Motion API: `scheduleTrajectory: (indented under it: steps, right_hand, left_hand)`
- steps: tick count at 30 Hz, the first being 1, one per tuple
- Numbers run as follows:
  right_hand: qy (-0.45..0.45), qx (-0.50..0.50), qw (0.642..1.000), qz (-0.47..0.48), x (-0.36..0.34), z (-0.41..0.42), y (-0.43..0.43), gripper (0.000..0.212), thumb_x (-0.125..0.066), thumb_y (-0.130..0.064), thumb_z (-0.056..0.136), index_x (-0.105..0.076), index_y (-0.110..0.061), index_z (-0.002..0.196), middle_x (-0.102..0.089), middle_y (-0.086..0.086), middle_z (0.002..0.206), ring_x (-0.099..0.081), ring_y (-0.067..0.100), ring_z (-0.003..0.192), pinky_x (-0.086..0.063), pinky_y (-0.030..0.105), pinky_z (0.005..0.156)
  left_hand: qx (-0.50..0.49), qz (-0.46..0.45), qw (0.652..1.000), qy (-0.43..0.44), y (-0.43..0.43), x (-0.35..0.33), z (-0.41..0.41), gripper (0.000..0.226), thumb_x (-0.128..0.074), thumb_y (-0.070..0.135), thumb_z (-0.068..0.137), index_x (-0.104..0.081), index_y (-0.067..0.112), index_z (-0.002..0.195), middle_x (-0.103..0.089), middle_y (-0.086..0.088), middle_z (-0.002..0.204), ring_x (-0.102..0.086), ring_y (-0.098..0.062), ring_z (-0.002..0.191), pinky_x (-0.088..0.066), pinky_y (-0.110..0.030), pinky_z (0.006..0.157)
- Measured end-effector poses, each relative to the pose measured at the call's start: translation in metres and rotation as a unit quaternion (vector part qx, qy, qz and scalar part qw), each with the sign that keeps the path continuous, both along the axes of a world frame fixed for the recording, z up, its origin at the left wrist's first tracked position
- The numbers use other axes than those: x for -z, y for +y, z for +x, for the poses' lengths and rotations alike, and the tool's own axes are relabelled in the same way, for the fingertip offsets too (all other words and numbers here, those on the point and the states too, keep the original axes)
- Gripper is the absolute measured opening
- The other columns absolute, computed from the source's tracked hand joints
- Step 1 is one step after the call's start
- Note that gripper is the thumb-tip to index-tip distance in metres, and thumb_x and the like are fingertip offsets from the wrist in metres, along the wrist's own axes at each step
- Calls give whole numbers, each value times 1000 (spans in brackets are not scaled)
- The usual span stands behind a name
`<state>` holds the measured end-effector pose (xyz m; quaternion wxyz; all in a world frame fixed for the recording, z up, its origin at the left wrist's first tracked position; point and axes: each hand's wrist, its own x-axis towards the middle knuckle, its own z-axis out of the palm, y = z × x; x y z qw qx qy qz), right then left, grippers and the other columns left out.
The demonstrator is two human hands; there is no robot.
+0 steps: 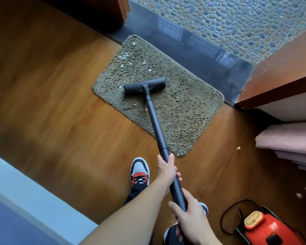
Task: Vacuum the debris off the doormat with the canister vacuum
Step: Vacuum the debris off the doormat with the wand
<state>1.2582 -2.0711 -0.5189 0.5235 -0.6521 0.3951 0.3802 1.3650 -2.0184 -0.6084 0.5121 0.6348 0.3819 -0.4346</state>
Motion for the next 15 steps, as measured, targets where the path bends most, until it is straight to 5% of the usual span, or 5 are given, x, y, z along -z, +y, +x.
scheduleTrajectory:
  steps: [7, 15]
  right_hand:
    - [-24, 40, 999, 8, -11, 51, 2, 25, -62, -25, 96, -56, -32, 119, -61, 1, 61, -61, 23, 41, -50, 29, 39]
    - [-13, 40, 999, 16, -16, 40, -1, 18, -58, -24, 96, -55, -25, 114, -59, 9, 74, -58, 23, 42, -50, 30, 42]
  left_hand:
    - [13, -4, 1000, -6, 1, -4, 50, 36, -46, 37, 104, -37, 16, 132, -49, -7, 75, -50, -13, 47, -49, -27, 46]
    - [6, -10, 1000, -6, -4, -19, 38, 29, -45, 34, 105, -37, 14, 124, -46, -8, 75, -47, -14, 48, -48, -25, 43]
